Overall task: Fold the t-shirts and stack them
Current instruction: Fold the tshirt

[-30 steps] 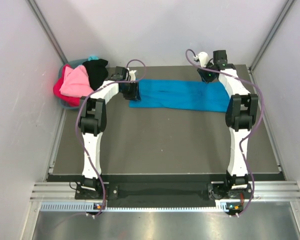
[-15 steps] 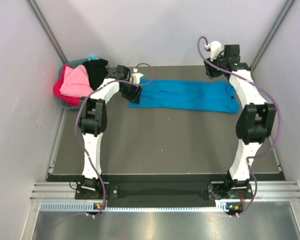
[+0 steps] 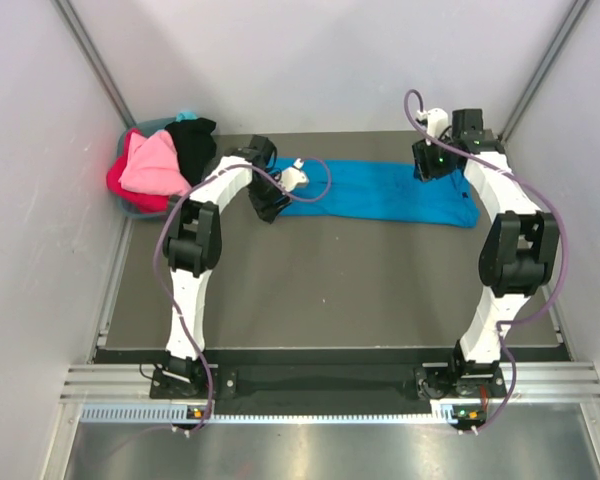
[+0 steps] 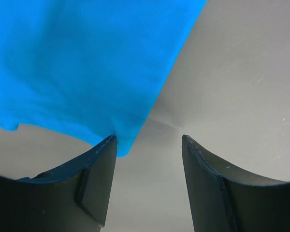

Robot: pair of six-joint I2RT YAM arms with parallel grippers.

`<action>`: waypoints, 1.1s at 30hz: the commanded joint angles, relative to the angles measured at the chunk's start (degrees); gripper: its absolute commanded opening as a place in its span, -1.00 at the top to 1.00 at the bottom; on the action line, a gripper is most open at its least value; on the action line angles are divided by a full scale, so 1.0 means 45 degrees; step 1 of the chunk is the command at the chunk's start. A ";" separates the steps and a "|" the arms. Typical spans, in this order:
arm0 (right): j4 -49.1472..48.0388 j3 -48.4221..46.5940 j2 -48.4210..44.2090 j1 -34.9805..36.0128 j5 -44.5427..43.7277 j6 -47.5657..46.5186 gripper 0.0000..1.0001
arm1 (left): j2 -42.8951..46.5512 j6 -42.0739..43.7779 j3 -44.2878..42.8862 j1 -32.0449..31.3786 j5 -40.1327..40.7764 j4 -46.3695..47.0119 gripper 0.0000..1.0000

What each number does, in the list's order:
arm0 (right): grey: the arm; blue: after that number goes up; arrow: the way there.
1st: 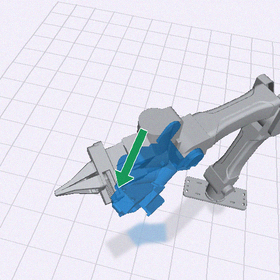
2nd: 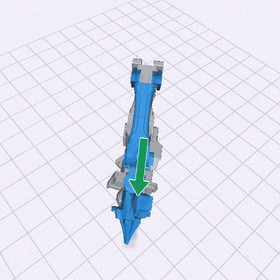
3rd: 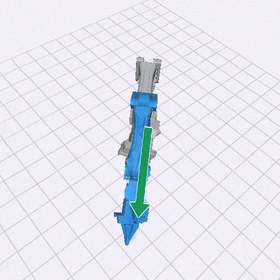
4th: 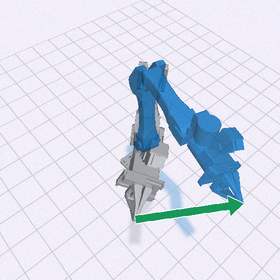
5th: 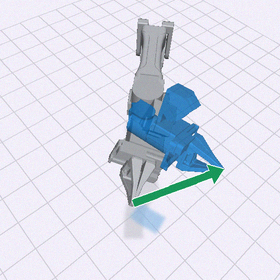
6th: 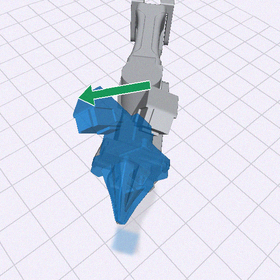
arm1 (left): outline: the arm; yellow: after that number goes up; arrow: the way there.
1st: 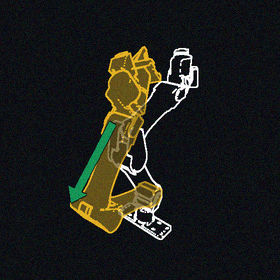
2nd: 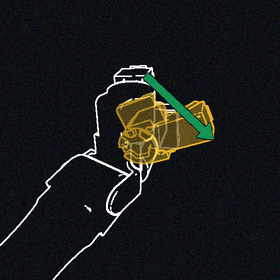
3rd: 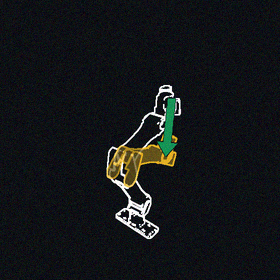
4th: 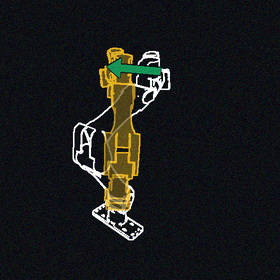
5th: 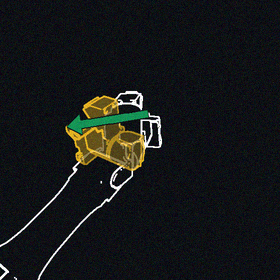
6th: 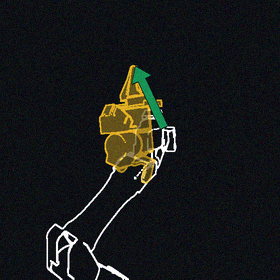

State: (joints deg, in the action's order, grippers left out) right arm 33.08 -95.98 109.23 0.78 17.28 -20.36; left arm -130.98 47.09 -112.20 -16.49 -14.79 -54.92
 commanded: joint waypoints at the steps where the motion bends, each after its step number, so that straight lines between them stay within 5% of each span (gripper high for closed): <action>1: -0.0007 0.0254 -0.0855 -0.0075 0.0282 0.0110 0.00 | 0.0669 0.0805 -0.0261 -0.0416 0.0452 -0.0103 -0.22; 10: -0.0085 0.0783 -0.1187 -0.0758 0.0477 0.0286 0.00 | -0.0093 0.0278 -0.0574 -0.0554 0.2600 0.0542 -0.11; 19: -0.0086 0.0627 -0.1070 -0.0914 0.0536 0.0325 -0.01 | -0.0425 0.0414 -0.0613 -0.0574 0.2583 0.0211 0.03; 23: -0.0144 0.0432 -0.0895 -0.1012 0.0496 0.0481 0.00 | -0.0581 0.0337 -0.0652 -0.0574 0.2505 0.0153 0.27; 27: -0.0280 0.0237 -0.0681 -0.1129 0.0166 0.0637 0.00 | -0.0620 0.0258 -0.0672 -0.0593 0.2427 -0.0062 0.73; 28: -0.0339 0.0198 -0.0602 -0.1226 0.0068 0.0696 0.00 | -0.0620 0.0239 -0.0672 -0.0593 0.2407 -0.0294 1.00; 33: -0.0788 -0.0775 0.0546 -0.1851 -0.0577 0.1476 0.01 | -0.0094 0.0024 -0.0438 -0.0671 0.2154 -0.1817 1.00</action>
State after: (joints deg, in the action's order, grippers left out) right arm 33.21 -94.43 108.97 -5.30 16.86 -16.80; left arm -133.51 47.92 -113.69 -19.20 -3.38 -55.51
